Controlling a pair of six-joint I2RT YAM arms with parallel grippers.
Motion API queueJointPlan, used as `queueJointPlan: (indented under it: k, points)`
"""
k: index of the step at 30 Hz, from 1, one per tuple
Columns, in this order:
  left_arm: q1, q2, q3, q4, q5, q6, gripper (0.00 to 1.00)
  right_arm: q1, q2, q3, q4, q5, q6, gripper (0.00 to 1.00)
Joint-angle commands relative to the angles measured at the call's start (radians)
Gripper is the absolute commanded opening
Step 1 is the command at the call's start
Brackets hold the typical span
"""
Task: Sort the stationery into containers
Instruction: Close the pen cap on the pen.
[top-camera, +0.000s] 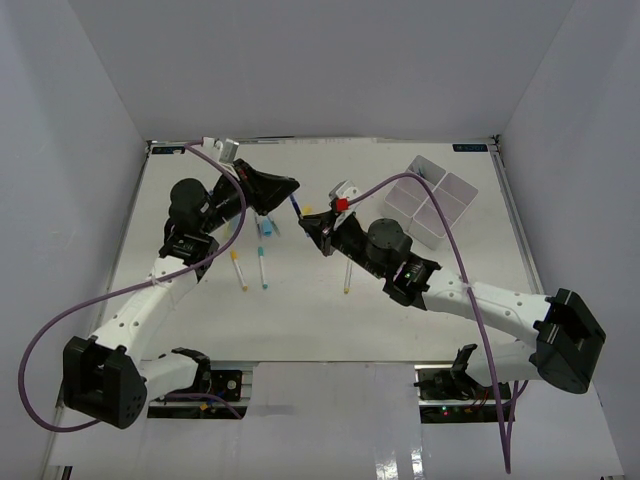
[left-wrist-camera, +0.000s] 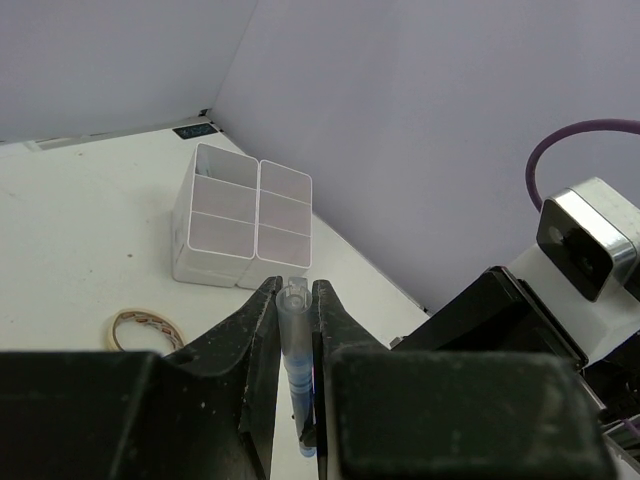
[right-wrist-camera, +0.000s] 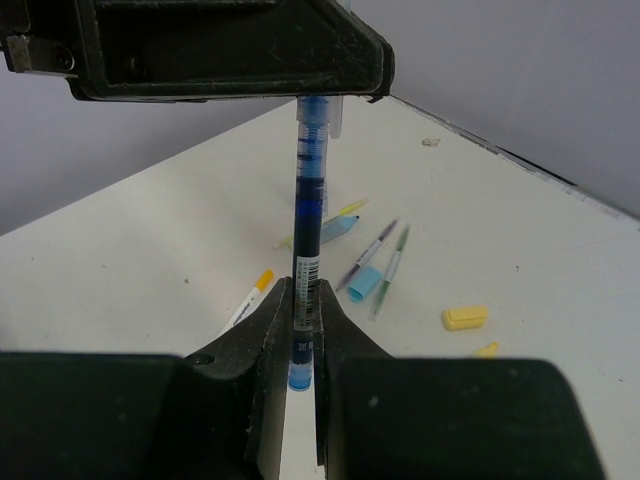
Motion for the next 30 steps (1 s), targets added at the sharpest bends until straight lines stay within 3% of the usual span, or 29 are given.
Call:
queueJointPlan:
  k: [1, 10, 15, 20, 27, 30]
  points:
    - [-0.006, 0.037, 0.022, -0.167, 0.052, 0.046, 0.19, 0.004, -0.029, 0.118, 0.199, -0.010, -0.024, 0.08]
    - [-0.004, 0.017, 0.125, -0.281, -0.034, 0.111, 0.39, 0.004, -0.074, 0.054, 0.175, -0.024, 0.008, 0.08]
    - [-0.006, 0.010, 0.170, -0.293, -0.051, 0.105, 0.41, 0.004, -0.097, 0.020, 0.185, -0.040, 0.039, 0.08]
    - [-0.006, -0.016, 0.202, -0.264, -0.054, 0.074, 0.50, 0.004, -0.109, -0.012, 0.185, -0.033, 0.045, 0.08]
    - [-0.006, -0.024, 0.228, -0.215, -0.029, -0.012, 0.52, 0.004, -0.089, -0.027, 0.204, -0.034, 0.055, 0.08]
    - [-0.006, -0.029, 0.242, -0.207, -0.018, -0.052, 0.59, 0.004, -0.076, -0.032, 0.216, -0.034, 0.058, 0.08]
